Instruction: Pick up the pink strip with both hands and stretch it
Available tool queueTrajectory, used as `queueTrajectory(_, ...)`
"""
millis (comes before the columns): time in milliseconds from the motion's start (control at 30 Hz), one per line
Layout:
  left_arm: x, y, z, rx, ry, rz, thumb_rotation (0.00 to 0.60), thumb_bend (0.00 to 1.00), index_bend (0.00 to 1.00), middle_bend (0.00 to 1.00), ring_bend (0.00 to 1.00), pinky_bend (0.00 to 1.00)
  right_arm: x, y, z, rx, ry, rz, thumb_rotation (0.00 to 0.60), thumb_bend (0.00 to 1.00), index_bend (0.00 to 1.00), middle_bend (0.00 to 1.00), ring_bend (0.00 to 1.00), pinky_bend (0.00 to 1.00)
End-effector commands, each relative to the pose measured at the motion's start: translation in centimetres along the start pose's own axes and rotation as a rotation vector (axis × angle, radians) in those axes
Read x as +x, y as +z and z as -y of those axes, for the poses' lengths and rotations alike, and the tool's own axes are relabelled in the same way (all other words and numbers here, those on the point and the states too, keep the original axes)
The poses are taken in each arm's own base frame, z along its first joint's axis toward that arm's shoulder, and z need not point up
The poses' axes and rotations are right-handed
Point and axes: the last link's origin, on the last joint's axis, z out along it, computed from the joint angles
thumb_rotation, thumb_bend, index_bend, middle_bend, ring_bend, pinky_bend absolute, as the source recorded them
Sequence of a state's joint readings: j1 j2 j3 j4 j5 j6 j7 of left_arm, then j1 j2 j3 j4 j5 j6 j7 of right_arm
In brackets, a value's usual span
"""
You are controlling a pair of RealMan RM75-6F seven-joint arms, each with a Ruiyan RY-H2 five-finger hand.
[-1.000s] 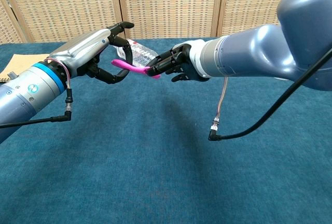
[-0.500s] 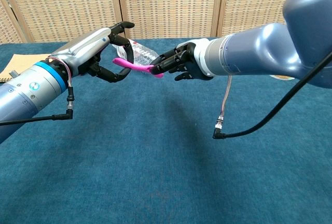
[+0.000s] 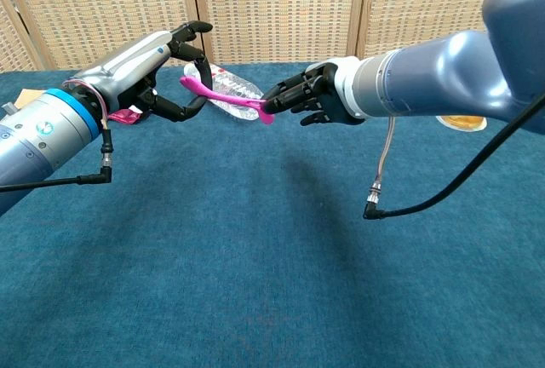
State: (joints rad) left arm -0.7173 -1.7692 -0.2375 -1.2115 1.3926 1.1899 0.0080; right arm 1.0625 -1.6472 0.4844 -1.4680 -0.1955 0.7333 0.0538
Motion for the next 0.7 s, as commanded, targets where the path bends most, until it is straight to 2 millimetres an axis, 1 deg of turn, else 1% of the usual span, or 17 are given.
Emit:
queueTrajectory(33,0.4,0.1,0.1,0.003,-0.003,-0.009,0.6,0.48,0.83,0.0,0.0,0.0,0.4,0.0,-0.2,-0.003,0.002,-0.007,0.6,0.66,0.71,0.08,0.0,0.0)
queueTrajectory(367,2.5,0.4,0.5,0.014,-0.024,-0.063,0.6,0.48,0.83,0.0,0.0,0.0,2.6,-0.1,-1.3,-0.023,0.008,-0.049,0.6,0.66,0.71,0.08,0.0,0.0)
queueTrajectory(700,5.9,0.5,1.0,0.028,-0.035,-0.142,0.6,0.48,0.83,0.0,0.0,0.0,5.5,-1.0,-2.9,-0.045,0.013,-0.11,0.6,0.66,0.71,0.08,0.0,0.0)
